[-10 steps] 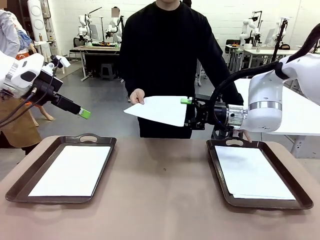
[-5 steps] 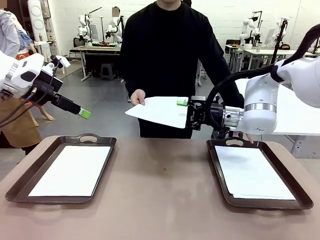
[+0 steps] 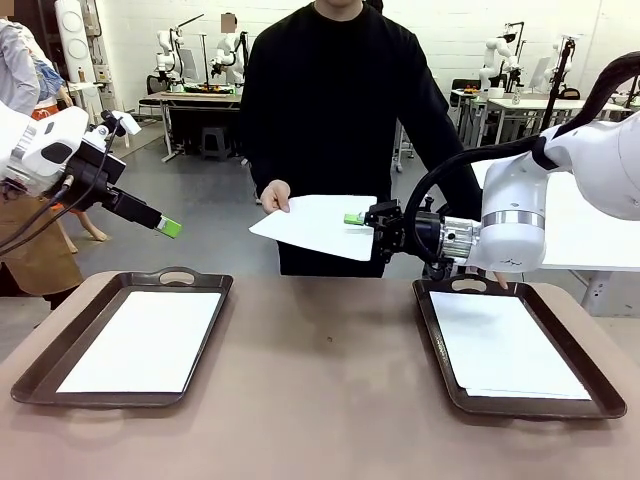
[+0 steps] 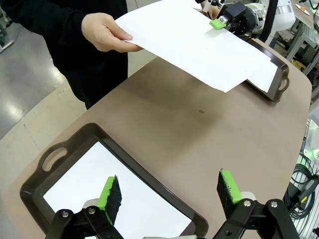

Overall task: Sort the A4 documents.
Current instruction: Receive the A4 Paper, then place the A4 Paper in the designated Handle tray.

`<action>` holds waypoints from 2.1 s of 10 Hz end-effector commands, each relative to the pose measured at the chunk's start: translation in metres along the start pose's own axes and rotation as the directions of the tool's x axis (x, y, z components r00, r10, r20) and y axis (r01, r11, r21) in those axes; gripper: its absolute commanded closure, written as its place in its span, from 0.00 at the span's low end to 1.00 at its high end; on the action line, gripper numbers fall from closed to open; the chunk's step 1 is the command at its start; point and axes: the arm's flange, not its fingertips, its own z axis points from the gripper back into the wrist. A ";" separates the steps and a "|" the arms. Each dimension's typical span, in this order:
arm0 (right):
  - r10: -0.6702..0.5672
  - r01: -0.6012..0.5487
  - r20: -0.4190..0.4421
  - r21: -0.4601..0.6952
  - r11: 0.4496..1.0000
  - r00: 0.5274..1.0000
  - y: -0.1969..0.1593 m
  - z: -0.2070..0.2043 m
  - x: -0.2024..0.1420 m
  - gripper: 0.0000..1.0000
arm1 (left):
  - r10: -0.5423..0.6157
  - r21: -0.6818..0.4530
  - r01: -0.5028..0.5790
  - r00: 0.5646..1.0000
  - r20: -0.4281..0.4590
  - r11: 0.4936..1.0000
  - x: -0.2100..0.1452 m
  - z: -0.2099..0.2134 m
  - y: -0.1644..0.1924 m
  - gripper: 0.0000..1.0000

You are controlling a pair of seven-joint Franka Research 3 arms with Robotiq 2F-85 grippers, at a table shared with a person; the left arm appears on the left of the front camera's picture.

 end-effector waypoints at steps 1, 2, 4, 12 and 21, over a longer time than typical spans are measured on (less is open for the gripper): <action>-0.023 0.023 0.009 0.035 0.999 1.000 0.002 -0.006 0.008 0.88 | -0.016 -0.006 0.016 1.000 0.000 1.000 -0.002 -0.001 0.000 0.00; -0.019 0.019 0.009 0.042 0.999 1.000 0.003 -0.006 0.008 0.95 | -0.016 -0.006 0.016 1.000 0.000 1.000 -0.002 -0.001 0.000 0.00; -0.021 0.021 0.010 0.046 0.999 1.000 0.002 -0.005 0.010 1.00 | -0.016 -0.006 0.016 1.000 0.000 1.000 -0.002 -0.001 0.000 0.00; -0.005 0.005 -0.016 0.027 1.000 1.000 0.002 -0.001 0.001 1.00 | -0.016 -0.006 0.016 1.000 0.000 1.000 -0.002 -0.001 0.000 0.00; -0.005 0.005 -0.016 0.027 1.000 1.000 0.002 -0.001 0.001 1.00 | -0.016 -0.006 0.016 1.000 0.000 1.000 -0.002 -0.001 0.000 0.00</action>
